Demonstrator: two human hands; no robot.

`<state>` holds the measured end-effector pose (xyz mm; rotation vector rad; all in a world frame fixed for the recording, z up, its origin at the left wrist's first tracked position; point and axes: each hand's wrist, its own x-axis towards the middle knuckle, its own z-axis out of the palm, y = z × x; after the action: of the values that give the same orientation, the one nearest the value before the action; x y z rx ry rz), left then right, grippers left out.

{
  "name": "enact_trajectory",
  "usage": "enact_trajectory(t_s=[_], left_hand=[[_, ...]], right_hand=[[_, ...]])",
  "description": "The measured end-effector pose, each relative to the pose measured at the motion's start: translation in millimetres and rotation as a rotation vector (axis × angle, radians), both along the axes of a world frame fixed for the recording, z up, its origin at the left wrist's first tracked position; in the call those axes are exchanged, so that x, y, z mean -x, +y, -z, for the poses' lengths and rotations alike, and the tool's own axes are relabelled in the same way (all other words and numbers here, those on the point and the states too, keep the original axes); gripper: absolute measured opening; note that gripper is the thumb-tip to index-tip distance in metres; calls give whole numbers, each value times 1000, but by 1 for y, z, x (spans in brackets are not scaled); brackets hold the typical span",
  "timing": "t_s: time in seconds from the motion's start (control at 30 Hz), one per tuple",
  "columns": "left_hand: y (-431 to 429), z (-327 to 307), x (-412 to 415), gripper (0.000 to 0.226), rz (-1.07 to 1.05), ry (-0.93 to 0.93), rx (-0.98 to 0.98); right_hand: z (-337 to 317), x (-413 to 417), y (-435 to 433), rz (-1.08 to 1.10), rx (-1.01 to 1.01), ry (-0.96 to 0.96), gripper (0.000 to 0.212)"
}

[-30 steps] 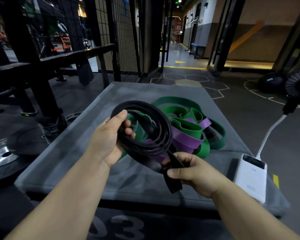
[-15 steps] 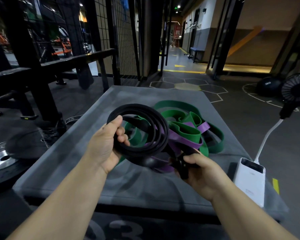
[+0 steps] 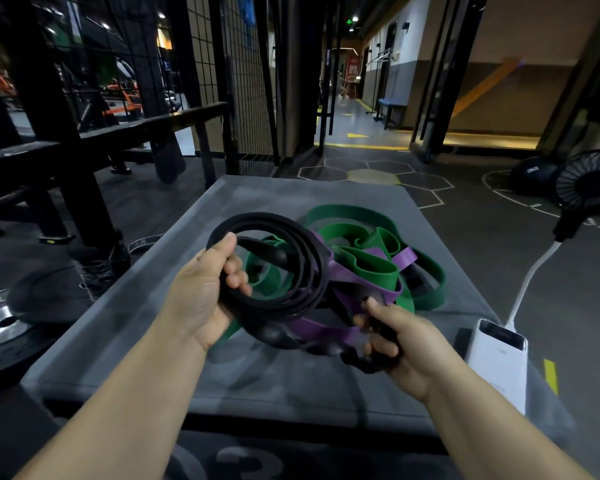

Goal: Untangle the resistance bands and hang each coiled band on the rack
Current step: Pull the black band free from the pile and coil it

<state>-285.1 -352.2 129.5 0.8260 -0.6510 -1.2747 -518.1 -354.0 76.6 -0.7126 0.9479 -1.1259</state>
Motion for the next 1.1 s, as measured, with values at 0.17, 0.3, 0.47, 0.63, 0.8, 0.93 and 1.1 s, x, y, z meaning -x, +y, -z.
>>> enact_trajectory(t_s=[0.17, 0.3, 0.47, 0.63, 0.8, 0.93, 1.1], left_hand=[[-4, -6, -17, 31, -62, 30, 17], [-3, -7, -19, 31, -71, 11, 19], [-4, -8, -21, 29, -62, 16, 0], [-4, -4, -22, 27, -10, -22, -29], [-1, -1, -19, 20, 93, -74, 6], [0, 0, -21, 20, 123, -80, 38], [0, 2, -20, 18, 150, -82, 39]], right_hand=[[-9, 18, -6, 10, 140, 209, 34], [-11, 28, -7, -181, 281, 264, 46], [-6, 35, -10, -177, 360, 253, 58], [-1, 36, -14, -36, 387, 282, 71], [-4, 33, -11, -27, 267, 141, 50], [-10, 32, -9, -60, 245, 72, 27], [-8, 32, -8, -95, 274, 454, 37]])
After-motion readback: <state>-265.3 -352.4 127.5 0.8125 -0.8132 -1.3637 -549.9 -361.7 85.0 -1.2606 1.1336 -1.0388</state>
